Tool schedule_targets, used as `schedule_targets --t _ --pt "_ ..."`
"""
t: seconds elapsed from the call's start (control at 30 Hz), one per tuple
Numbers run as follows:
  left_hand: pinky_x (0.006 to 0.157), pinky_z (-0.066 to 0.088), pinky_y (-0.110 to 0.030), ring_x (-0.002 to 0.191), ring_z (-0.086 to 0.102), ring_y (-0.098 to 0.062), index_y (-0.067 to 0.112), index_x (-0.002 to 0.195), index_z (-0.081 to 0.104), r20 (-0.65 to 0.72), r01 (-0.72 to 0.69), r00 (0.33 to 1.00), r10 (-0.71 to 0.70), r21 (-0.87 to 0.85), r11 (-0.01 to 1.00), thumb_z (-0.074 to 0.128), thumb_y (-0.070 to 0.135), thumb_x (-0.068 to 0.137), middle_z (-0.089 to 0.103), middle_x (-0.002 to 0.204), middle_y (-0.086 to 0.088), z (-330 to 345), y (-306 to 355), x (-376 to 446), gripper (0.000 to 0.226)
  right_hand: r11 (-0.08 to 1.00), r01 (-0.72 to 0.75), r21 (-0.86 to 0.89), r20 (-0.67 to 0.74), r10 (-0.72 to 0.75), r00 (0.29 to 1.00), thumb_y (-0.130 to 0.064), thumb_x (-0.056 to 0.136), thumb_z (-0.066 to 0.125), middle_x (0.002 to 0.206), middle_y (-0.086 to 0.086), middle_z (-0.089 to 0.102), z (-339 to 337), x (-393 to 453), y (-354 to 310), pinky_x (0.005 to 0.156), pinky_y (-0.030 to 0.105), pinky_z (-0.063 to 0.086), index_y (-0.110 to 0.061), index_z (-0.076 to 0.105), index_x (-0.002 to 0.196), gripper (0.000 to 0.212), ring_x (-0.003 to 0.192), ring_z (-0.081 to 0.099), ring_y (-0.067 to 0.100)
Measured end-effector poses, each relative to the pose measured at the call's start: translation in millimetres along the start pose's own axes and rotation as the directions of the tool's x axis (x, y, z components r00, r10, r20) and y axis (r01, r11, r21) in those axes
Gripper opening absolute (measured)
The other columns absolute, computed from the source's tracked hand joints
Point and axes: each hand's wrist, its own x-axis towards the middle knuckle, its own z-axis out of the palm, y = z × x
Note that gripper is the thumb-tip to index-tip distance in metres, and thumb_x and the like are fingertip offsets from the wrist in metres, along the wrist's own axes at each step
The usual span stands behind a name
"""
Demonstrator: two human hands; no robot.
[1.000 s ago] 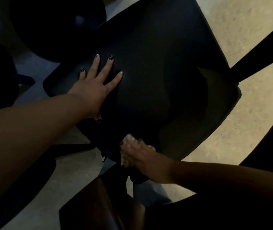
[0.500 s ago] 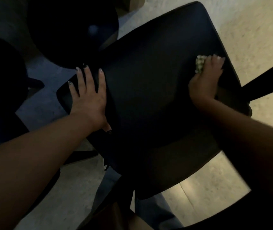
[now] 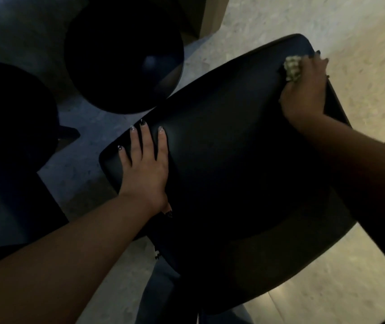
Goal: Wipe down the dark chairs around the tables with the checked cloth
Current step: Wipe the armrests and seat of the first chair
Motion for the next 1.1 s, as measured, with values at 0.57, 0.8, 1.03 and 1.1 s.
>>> schedule_targets --t 0.57,0.8,1.03,1.1 --pt "0.114 -0.005 -0.061 0.136 -0.036 -0.044 0.008 0.139 -0.040 0.042 0.058 0.997 -0.060 0.051 0.997 0.090 0.044 0.055 -0.043 0.145 -0.023 1.2 4.9 1.9 0.159 0.992 0.092 -0.090 0.047 -0.088 0.995 -0.014 0.090 0.042 0.146 0.019 0.037 1.4 62.8 -4.6 0.117 0.041 0.022 -0.003 0.043 0.136 0.046 0.139 0.030 0.033" --pt "0.114 -0.003 -0.062 0.137 -0.034 -0.046 0.006 0.138 -0.041 0.038 0.074 0.996 -0.078 0.104 0.992 0.088 0.047 0.056 -0.039 0.147 -0.025 2.3 7.1 2.6 0.158 0.813 0.582 -0.030 0.194 -0.566 0.801 0.000 0.085 0.041 0.133 0.022 0.051 48.9 -40.3 -116.1 0.108 0.038 0.031 0.000 0.057 0.124 0.042 0.127 0.042 0.036" --pt "0.113 -0.006 -0.060 0.136 -0.035 -0.044 0.008 0.139 -0.040 0.039 0.070 0.996 -0.074 0.085 0.994 0.088 0.046 0.057 -0.040 0.147 -0.023 1.9 6.5 1.5 0.157 0.776 0.631 -0.014 0.379 -0.580 0.721 -0.007 0.086 0.050 0.124 0.019 0.057 22.6 14.3 -123.6 0.101 0.041 0.042 -0.005 0.059 0.124 0.039 0.116 0.054 0.036" --pt "0.112 -0.007 -0.061 0.136 -0.036 -0.044 0.008 0.139 -0.040 0.032 0.074 0.997 -0.077 0.082 0.994 0.089 0.045 0.056 -0.041 0.146 -0.024 2.8 5.5 2.4 0.157 0.894 0.425 -0.142 0.263 -0.380 0.887 -0.009 0.088 0.051 0.124 0.021 0.058 7.8 49.2 -87.7 0.101 0.043 0.044 -0.002 0.060 0.121 0.035 0.117 0.053 0.038"
